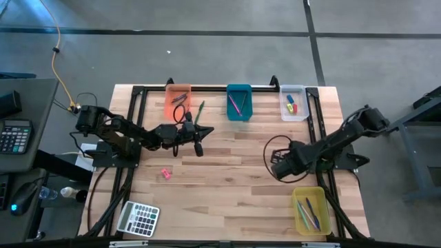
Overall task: Sort crayons/erasers/pens/pencils in bins
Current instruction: Put the orange pencil into the blue bin
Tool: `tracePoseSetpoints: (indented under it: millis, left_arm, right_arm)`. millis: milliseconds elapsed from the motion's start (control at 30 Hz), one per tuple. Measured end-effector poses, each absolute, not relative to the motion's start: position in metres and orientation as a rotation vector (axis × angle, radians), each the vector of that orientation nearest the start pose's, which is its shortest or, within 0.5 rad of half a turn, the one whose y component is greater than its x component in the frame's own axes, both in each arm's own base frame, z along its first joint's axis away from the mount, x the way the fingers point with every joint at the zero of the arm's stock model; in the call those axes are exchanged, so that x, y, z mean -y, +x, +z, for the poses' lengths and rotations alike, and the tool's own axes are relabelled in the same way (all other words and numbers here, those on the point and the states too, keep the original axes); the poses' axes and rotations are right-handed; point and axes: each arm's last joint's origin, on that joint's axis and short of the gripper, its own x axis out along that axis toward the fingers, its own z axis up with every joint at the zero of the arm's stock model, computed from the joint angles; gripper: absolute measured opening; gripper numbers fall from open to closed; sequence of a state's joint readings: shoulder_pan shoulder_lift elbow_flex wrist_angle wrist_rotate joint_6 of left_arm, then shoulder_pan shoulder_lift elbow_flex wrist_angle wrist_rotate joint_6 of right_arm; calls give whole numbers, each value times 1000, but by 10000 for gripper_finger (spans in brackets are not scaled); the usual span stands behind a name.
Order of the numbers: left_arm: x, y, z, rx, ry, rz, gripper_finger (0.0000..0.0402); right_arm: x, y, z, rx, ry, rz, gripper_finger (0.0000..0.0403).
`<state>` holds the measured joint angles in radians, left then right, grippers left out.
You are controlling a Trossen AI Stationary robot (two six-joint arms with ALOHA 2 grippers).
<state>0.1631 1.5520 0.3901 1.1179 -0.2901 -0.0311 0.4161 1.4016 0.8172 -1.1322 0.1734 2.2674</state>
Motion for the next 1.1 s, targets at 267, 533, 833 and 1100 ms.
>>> tracePoseSetpoints:
  millis: [267,533,833,1100]
  left_arm:
    - [-51,258,160,-61,-26,454,0]
    - [-51,258,160,-59,-27,456,0]
    - [-51,258,160,-59,-27,462,0]
    - [-51,258,160,-59,-27,462,0]
  right_arm:
    - [-73,174,143,-870,1325,-1491,100]
    - [-66,168,130,-863,1323,-1477,103]
    - [-66,165,129,-916,1251,-1464,45]
    - [-66,167,132,-981,1170,-1407,16]
